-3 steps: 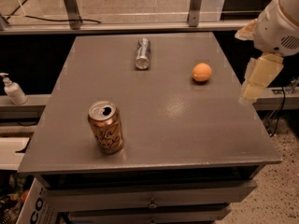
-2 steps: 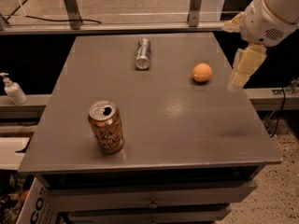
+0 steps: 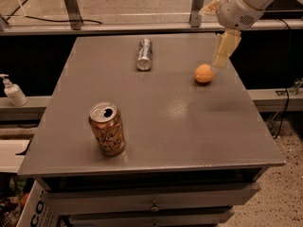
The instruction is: Move redbull can near orange can
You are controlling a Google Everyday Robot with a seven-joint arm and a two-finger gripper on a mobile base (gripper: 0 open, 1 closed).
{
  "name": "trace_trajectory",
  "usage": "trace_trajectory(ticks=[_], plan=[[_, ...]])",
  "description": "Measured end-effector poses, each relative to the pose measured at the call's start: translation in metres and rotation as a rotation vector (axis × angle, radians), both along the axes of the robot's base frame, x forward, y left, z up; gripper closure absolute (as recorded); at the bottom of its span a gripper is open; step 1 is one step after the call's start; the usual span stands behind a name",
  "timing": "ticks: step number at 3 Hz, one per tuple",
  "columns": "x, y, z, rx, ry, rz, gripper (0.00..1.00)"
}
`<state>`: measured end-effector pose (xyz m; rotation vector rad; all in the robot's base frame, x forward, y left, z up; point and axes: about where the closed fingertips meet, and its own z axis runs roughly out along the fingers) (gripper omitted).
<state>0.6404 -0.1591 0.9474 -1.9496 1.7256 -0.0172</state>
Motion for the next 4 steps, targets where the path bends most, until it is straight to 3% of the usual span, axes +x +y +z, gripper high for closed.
trace_trajectory(ticks=[2, 3, 4], plan=[[0.002, 0.004, 0.0, 0.007, -0.004, 0.024, 0.0], [0.013, 0.035, -0.008, -0.028, -0.039, 0.128, 0.0], [0.028, 0.069, -0.027, -0.117, -0.08, 0.269, 0.0]])
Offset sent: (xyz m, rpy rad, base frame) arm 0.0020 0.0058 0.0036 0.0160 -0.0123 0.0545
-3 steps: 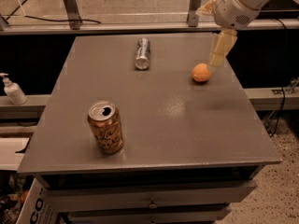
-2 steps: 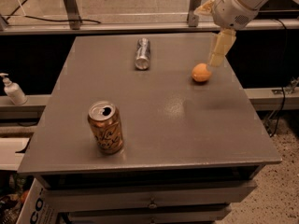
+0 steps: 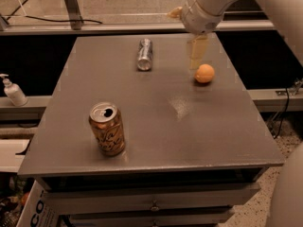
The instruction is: Move redbull can near orange can
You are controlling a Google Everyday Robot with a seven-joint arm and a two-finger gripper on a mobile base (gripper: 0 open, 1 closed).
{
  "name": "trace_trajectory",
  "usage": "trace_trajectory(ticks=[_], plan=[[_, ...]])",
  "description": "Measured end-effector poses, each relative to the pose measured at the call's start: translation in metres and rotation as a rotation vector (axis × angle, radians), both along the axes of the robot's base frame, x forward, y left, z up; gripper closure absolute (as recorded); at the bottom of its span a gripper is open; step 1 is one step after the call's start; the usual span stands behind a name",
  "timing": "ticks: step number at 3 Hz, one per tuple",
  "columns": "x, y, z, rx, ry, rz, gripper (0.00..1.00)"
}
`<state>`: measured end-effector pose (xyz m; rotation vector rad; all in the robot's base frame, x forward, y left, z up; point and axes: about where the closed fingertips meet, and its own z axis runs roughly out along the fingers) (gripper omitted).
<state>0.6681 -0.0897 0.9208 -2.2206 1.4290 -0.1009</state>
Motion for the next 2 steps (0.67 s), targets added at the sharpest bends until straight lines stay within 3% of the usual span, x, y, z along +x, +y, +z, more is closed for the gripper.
trace_trajectory(ticks=[1, 2], plan=[[0.011, 0.03, -0.019, -0.116, -0.07, 0.14, 0.0], [0.02, 0.048, -0.034, -0.206, -0.117, 0.236, 0.0]])
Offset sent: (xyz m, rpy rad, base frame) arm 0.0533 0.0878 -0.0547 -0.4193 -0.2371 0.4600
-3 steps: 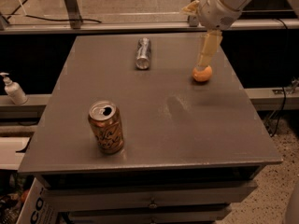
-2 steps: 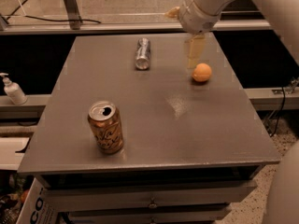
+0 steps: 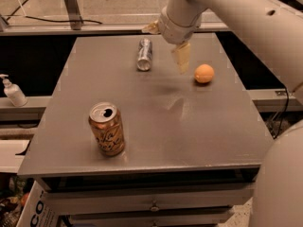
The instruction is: Move redbull can near orange can
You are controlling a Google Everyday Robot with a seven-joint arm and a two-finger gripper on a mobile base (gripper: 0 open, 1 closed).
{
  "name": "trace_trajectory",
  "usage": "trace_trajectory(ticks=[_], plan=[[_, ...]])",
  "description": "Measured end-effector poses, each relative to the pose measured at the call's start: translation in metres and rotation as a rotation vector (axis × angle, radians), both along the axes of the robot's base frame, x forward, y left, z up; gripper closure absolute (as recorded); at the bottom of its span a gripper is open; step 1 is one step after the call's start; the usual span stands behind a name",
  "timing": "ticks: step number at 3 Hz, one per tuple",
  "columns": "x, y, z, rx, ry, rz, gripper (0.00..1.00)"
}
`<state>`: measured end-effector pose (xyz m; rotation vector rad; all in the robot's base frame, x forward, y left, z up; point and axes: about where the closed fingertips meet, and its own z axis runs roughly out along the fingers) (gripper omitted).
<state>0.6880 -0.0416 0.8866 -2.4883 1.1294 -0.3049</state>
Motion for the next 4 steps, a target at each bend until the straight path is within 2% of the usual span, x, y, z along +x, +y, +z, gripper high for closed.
trace_trajectory(ticks=[1, 2, 3, 4], plan=[[0.015, 0.018, -0.012, -0.096, -0.052, 0.103, 0.0], [0.045, 0.038, -0.02, -0.197, -0.103, 0.189, 0.0], [0.071, 0.053, -0.025, -0.267, -0.121, 0.241, 0.0], [0.085, 0.059, -0.031, -0.308, -0.116, 0.264, 0.0]])
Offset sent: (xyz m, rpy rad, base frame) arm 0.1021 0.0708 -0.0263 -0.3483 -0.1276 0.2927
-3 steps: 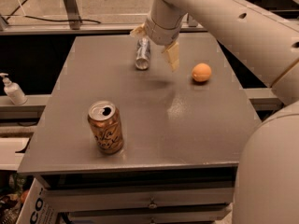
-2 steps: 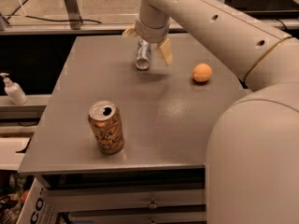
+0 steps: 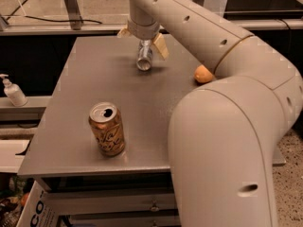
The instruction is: Move redbull can near orange can
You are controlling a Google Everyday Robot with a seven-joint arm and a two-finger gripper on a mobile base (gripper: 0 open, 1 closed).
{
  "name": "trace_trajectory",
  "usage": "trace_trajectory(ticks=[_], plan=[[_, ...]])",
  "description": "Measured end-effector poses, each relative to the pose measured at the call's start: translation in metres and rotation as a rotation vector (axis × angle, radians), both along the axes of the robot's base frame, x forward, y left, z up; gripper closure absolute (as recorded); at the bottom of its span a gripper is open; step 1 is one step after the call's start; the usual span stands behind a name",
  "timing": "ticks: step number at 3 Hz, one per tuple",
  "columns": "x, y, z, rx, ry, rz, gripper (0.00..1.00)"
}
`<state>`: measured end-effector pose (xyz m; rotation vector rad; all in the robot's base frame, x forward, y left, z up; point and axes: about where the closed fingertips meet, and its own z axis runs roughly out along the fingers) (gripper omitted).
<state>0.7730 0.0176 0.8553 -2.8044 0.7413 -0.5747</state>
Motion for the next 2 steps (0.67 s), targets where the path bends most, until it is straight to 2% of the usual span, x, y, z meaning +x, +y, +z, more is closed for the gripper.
trace_trajectory(ticks=[1, 2], plan=[[0.0112, -0.0054, -0.0102, -0.039, 0.016, 0.002, 0.0], [0.0173, -0.0143, -0.0148, -0.06, 0.032, -0.002, 0.18]])
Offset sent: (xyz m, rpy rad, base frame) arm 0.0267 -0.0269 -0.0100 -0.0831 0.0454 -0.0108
